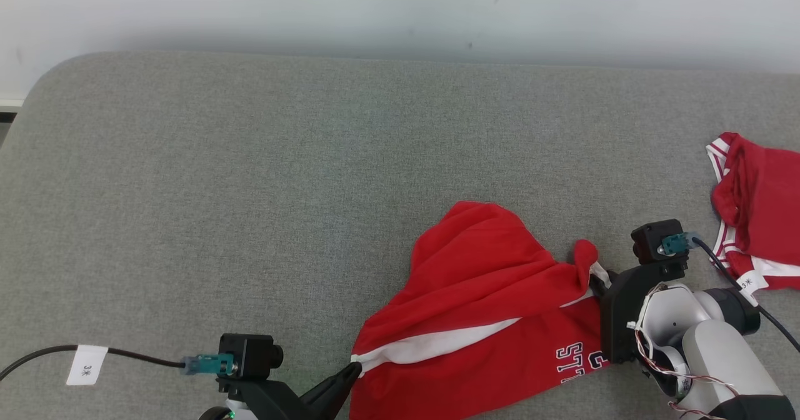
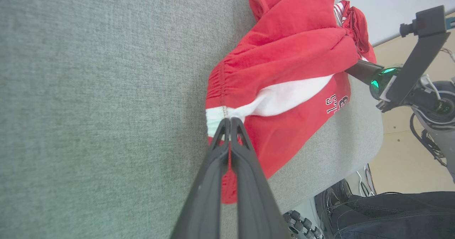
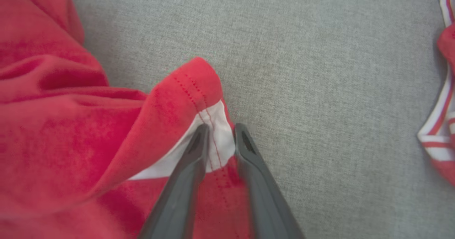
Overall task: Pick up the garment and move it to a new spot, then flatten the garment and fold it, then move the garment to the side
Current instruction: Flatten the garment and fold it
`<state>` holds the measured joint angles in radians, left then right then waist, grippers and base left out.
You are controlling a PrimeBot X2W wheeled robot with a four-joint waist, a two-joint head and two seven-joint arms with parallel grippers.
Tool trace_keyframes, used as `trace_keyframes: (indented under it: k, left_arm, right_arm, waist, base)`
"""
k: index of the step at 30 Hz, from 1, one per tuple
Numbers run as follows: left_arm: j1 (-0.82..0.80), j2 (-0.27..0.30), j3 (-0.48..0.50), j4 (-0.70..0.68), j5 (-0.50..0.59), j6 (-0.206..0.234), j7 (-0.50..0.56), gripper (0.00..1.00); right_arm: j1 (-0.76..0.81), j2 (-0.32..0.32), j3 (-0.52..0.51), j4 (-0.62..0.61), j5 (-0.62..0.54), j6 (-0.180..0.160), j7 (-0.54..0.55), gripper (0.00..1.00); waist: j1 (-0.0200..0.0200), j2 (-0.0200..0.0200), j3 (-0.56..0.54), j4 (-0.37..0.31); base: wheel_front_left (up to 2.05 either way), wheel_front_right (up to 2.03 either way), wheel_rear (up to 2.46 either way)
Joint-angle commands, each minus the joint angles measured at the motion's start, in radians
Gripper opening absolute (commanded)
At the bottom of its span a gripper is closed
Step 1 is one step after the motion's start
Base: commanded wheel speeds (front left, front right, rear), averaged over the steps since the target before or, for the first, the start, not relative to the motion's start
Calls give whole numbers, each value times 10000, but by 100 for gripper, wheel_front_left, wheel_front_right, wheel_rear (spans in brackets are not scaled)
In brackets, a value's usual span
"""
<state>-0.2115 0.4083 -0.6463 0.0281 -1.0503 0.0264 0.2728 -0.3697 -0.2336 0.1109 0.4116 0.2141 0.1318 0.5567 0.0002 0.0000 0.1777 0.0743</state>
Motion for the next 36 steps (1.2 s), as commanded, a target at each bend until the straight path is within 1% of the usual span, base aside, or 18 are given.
trace_keyframes:
  k: [1, 3, 8, 9, 10, 11, 12, 16, 17, 18, 20, 23, 26, 30, 32, 33, 34, 36]
  left_arm:
    - [-100, -37, -13, 43, -11, -28, -62, 0]
    - [-99, -39, -14, 52, -28, -41, -68, 0]
    - [-46, -71, -52, 74, -46, -53, -64, 0]
    - [-38, -77, -59, 77, -54, -51, -64, 0]
    - [-29, -80, -64, 78, -65, -52, -63, 0]
    - [-19, -78, -67, 79, -69, -51, -65, 0]
    - [-9, -72, -71, 81, -69, -50, -67, 0]
    - [19, -64, -85, 74, -81, -31, -61, 0]
    - [13, -67, -90, 74, -85, -27, -48, 0]
    - [2, -70, -95, 68, -87, -22, -34, 0]
    - [-32, -77, -96, 57, -90, -14, -24, 0]
    - [-79, -70, -85, 36, -91, -6, -25, 0]
    - [-91, -76, -88, 37, -104, -19, -43, 0]
    - [-116, -92, -106, 62, -124, -47, -43, 0]
    - [-137, -90, -99, 75, -128, -62, -61, 0]
    - [-144, -89, -98, 79, -129, -69, -61, 0]
    - [-152, -87, -99, 80, -128, -70, -63, 0]
    - [-176, -92, -112, 78, -126, -67, -51, 0]
  right_arm:
    - [59, -39, 28, 44, 75, -26, 71, 35]
    - [71, -81, 105, -67, 1, -27, 27, 31]
    - [177, -147, 48, -344, -262, -27, -165, 9]
    - [213, -135, 20, -380, -320, -27, -214, 18]
    - [237, -114, -2, -426, -354, -27, -236, 49]
    - [263, -95, -11, -458, -379, -27, -250, 95]
    - [277, -90, -12, -494, -405, -27, -239, 100]
    - [316, -81, -75, -599, -604, -27, -223, 100]
    - [351, -21, -61, -608, -561, -27, -183, 99]
    - [372, 0, -43, -630, -529, -27, -147, 90]
    - [404, -2, 3, -644, -490, -27, -64, 51]
    - [371, -37, 45, -671, -570, -27, -38, 36]
    - [356, -17, 27, -676, -570, -27, 47, 5]
    - [386, -43, -40, -701, -574, -27, 87, 4]
    - [393, -45, -69, -734, -601, -27, 97, 40]
    - [388, -56, -81, -740, -608, -27, 101, 66]
    - [371, -76, -96, -737, -607, -27, 108, 82]
    - [340, -83, -112, -711, -646, -27, 144, 83]
  waist:
    - [-2, 0, 3, -6]
    - [-2, 0, -1, -17]
    - [-2, 0, -90, -74]
    - [-2, 0, -111, -85]
    - [-2, 0, -131, -96]
    - [-2, 0, -149, -106]
    - [-2, 0, -166, -114]
    - [-2, 0, -216, -134]
    - [-2, 0, -220, -132]
    - [-2, 0, -218, -129]
    - [-2, 0, -200, -117]
    - [-2, 0, -155, -91]
    - [-2, 0, -124, -76]
    - [-2, 0, -97, -50]
    - [-2, 0, -77, -42]
    - [-2, 0, -69, -40]
    - [-2, 0, -55, -38]
    - [-2, 0, -23, -34]
  base:
    - [0, 0, 0]
    - [0, 0, 0]
    - [0, 0, 0]
    - [0, 0, 0]
    - [0, 0, 0]
    - [0, 0, 0]
    - [0, 0, 0]
    - [0, 0, 0]
    - [0, 0, 0]
    - [0, 0, 0]
    - [0, 0, 0]
    - [0, 0, 0]
    - [0, 0, 0]
    - [0, 0, 0]
    - [0, 0, 0]
    - [0, 0, 0]
    - [0, 0, 0]
    - [0, 0, 0]
